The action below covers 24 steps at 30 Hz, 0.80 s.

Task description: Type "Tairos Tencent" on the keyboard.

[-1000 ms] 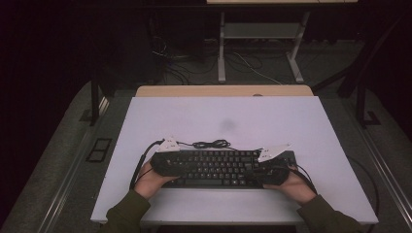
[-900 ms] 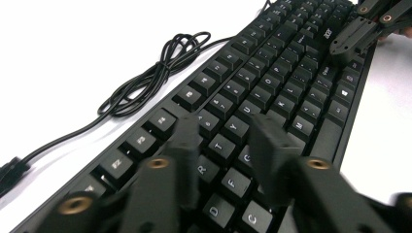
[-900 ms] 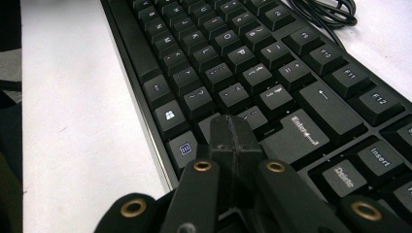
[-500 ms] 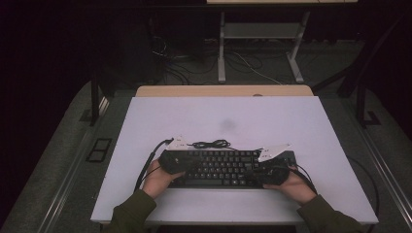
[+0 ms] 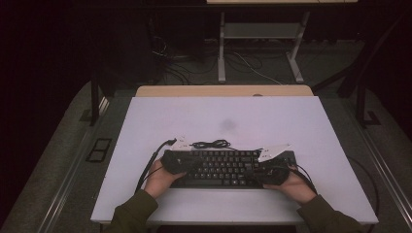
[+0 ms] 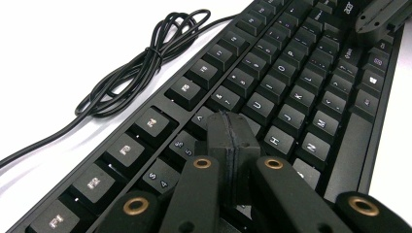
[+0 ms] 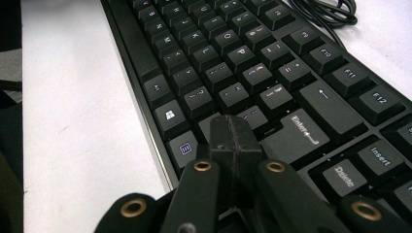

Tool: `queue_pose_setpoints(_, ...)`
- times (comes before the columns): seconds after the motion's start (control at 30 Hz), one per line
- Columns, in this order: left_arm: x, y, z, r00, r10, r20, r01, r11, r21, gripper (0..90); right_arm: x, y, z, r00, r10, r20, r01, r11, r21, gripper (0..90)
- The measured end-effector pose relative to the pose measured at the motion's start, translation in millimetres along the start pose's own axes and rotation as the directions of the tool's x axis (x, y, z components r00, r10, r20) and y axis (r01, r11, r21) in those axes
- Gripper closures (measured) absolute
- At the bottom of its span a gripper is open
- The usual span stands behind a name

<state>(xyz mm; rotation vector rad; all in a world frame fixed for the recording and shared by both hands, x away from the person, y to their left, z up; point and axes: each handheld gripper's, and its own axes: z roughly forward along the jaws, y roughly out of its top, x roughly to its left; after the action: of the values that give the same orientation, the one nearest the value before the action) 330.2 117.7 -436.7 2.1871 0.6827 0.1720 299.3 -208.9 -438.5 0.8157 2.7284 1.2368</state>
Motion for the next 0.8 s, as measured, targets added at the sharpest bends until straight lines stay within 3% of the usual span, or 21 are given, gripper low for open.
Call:
queue_pose_setpoints(0.07,0.1,0.9,-2.4,1.0,0.008,-0.001,-0.008,1.0,-0.002,89.0,0.1,0.0,-0.1,1.0,0.0,0.001,0.0,1.0,0.001,89.1)
queue_pose_setpoints(0.27,1.5,2.2,-14.1,0.9994,-0.032,0.01,0.032,0.9985,-0.045,87.9,-0.1,0.1,-0.1,1.0,0.002,-0.003,-0.002,1.0,0.001,89.1)
queue_pose_setpoints(0.5,2.6,0.7,-18.6,0.9986,-0.052,0.014,0.053,0.9961,-0.07,73.7,-0.1,0.3,-0.3,1.0,-0.001,-0.002,0.001,1.0,0.001,89.0)
queue_pose_setpoints(0.8,0.8,0.2,-22.8,0.9983,-0.052,0.025,0.054,0.9943,-0.092,54.4,-0.5,3.5,-7.7,0.9997,0.01,-0.024,-0.012,0.998,-0.064,76.0)
